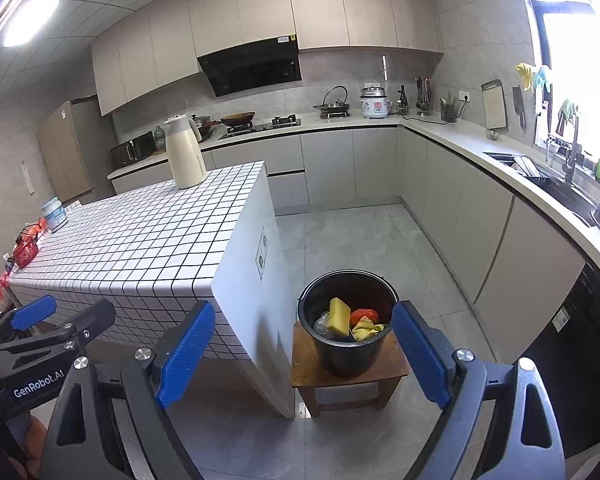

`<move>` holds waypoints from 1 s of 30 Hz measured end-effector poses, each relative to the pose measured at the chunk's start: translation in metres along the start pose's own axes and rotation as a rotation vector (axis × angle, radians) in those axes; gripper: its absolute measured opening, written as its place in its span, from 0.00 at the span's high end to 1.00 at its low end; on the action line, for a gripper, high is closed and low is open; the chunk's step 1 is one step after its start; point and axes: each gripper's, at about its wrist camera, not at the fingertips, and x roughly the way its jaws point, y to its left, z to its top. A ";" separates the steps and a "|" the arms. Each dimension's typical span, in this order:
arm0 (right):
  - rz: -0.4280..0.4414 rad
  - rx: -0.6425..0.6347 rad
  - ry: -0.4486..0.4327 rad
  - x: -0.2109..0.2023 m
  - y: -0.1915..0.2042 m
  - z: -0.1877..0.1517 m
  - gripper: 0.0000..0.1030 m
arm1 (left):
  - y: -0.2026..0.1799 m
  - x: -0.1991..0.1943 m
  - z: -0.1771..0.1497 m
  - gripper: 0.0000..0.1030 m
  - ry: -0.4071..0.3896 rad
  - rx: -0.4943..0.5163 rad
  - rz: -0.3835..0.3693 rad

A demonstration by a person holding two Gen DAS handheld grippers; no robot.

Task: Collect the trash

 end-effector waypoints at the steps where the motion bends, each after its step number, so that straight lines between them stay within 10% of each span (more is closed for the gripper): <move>1: 0.001 0.001 0.001 0.001 0.000 0.000 0.11 | -0.001 -0.001 0.000 0.06 -0.001 0.002 0.002; 30: 0.003 -0.004 0.015 0.005 0.009 -0.003 0.11 | 0.007 0.002 0.006 0.06 0.018 0.015 0.003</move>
